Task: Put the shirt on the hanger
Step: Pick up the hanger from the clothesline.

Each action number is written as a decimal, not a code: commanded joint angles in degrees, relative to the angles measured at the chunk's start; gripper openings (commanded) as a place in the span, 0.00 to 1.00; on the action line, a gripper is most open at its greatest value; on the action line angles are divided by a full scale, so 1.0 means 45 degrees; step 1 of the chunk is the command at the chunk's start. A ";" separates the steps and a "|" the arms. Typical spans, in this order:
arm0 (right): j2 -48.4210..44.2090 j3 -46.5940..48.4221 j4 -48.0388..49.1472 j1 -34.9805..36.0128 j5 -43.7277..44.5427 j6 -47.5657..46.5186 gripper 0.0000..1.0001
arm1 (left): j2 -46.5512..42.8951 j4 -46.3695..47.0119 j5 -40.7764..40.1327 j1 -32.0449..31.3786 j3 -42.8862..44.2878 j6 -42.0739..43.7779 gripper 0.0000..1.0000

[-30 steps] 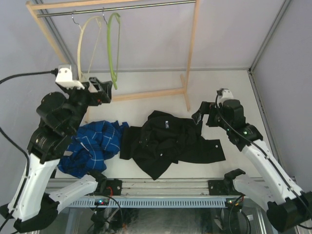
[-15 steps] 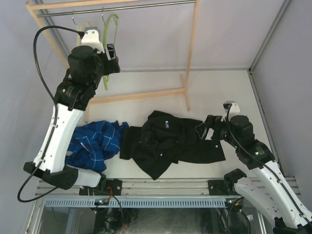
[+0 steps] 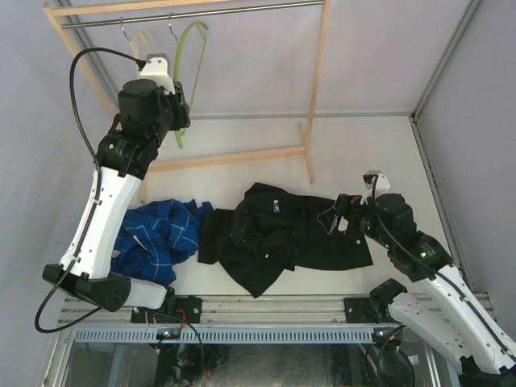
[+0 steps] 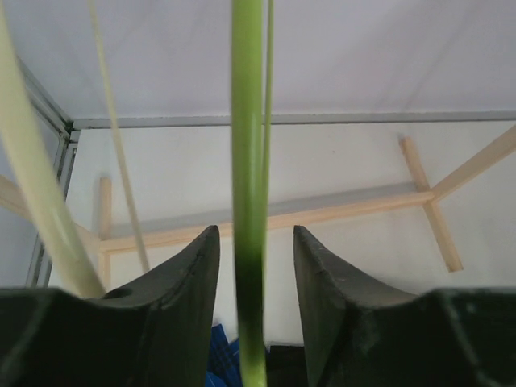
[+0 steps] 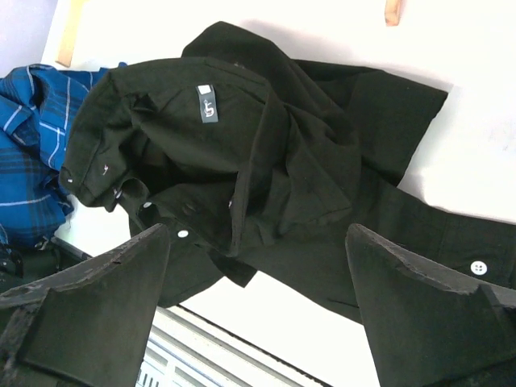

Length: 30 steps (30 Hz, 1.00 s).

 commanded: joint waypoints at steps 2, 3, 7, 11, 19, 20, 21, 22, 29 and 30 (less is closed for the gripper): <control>-0.0036 -0.0238 0.0819 0.0507 0.0249 0.0880 0.90 | -0.0344 0.1117 0.0571 0.0092 -0.0263 0.0436 0.40; -0.0060 -0.0282 0.0940 0.0588 0.0249 0.0981 0.90 | -0.0345 0.1261 0.0562 0.0089 -0.0331 0.0513 0.38; -0.0071 -0.0326 0.0985 0.0992 0.0327 0.1217 0.88 | -0.0516 0.2360 0.0433 0.0112 -0.0934 0.0789 0.26; -0.0362 -0.0348 0.0722 0.1452 0.0739 0.1493 0.86 | -0.0774 0.3514 0.1719 0.0763 -0.1414 0.0326 0.11; -0.0433 -0.0718 0.0959 0.1733 0.1255 0.1720 0.86 | -0.1630 0.7404 0.3416 0.0877 -0.4269 0.0462 0.00; -0.0317 -0.0716 0.0957 0.1732 0.1246 0.1677 0.86 | -0.1680 0.7726 0.3527 0.0878 -0.4497 0.0409 0.00; -0.0226 -0.0711 0.0974 0.1744 0.1248 0.1608 0.86 | -0.1745 0.8037 0.3585 0.0880 -0.4781 0.0334 0.00; -0.0088 -0.0715 0.1039 0.1741 0.1258 0.1563 0.86 | -0.1846 0.8425 0.3672 0.0876 -0.5069 0.0283 0.00; 0.0676 -0.0728 0.1422 0.1762 0.0838 0.1444 0.87 | -0.2313 1.0477 0.3819 0.0867 -0.6251 0.0241 0.00; 0.0755 -0.0732 0.1411 0.1770 0.0818 0.1435 0.87 | -0.2381 1.0715 0.3888 0.0867 -0.6348 0.0242 0.00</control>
